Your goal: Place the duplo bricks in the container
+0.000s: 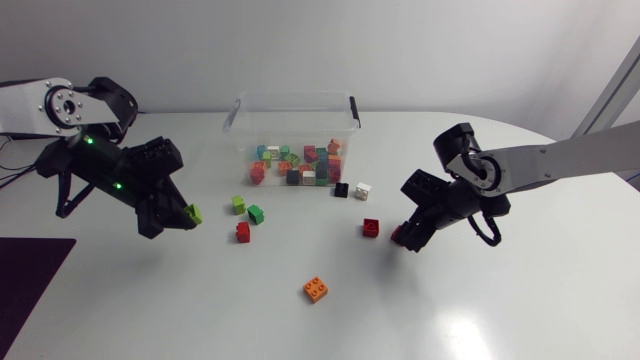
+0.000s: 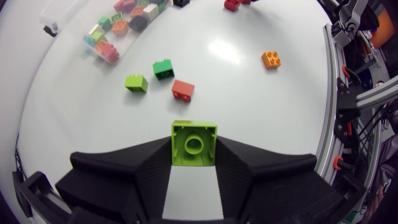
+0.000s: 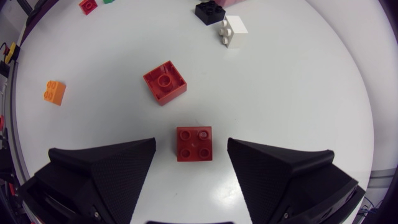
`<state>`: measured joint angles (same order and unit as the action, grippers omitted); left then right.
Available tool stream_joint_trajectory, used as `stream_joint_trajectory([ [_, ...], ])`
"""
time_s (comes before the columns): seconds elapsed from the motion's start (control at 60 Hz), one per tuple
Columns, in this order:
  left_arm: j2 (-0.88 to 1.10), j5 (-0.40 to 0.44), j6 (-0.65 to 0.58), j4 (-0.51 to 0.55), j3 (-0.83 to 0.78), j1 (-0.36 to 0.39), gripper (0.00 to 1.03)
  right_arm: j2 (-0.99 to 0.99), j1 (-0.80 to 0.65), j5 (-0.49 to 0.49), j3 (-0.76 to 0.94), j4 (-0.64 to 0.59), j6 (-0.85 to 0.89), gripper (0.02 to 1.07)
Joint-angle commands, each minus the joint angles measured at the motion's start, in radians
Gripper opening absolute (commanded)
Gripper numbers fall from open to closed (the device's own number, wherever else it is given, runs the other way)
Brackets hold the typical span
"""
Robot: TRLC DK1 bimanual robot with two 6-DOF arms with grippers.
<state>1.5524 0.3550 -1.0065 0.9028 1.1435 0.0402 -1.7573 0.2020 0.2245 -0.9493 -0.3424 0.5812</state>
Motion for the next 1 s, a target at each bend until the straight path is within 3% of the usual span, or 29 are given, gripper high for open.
stream_joint_trajectory([
  [0.0,-0.035,0.038,0.031,0.024,0.056,0.015,0.29,-0.042,0.007,0.007,-0.025,-0.020,0.026,0.78],
  [0.1,-0.046,0.064,0.062,0.027,0.101,0.029,0.29,-0.070,0.007,0.006,-0.032,-0.018,0.031,0.73],
  [0.283,-0.008,0.113,0.144,0.001,0.193,0.050,0.29,-0.097,0.005,0.007,-0.052,-0.024,0.031,0.32],
  [0.383,0.017,0.128,0.213,-0.056,0.239,0.058,0.29,-0.090,-0.001,0.006,-0.071,-0.058,0.028,0.28],
  [0.467,0.051,0.137,0.302,-0.151,0.269,0.064,0.29,-0.082,-0.006,0.006,-0.089,-0.089,0.025,0.27],
  [0.667,0.179,0.147,0.434,-0.257,0.392,0.084,0.30,-0.004,-0.006,0.004,-0.126,-0.155,0.011,0.27],
  [0.833,0.299,0.147,0.499,-0.298,0.533,0.122,0.30,0.061,0.024,0.007,-0.184,-0.213,-0.014,0.27],
  [0.983,0.391,0.131,0.546,-0.268,0.713,0.150,0.30,0.085,0.060,0.012,-0.230,-0.245,-0.034,0.27],
])
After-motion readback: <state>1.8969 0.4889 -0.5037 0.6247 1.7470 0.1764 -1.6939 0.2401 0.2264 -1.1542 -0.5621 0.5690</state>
